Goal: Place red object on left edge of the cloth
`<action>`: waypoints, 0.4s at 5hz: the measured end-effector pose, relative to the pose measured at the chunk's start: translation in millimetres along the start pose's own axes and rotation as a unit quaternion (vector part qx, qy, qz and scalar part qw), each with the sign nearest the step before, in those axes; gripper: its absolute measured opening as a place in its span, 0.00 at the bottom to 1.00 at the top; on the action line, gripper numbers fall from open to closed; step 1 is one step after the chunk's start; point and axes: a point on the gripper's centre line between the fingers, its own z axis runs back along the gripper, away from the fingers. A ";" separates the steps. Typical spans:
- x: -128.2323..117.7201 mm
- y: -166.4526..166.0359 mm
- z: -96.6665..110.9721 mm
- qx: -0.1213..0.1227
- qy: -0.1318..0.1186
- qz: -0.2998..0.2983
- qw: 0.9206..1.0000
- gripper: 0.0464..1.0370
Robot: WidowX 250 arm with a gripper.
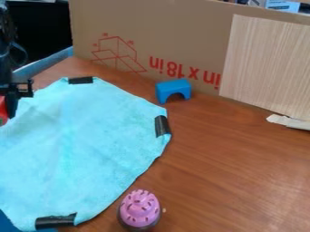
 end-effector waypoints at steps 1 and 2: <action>-5.0 6.9 -5.1 0.013 0.009 0.000 1.000 0.55; -9.9 9.8 -6.6 0.008 0.024 -0.007 1.000 0.84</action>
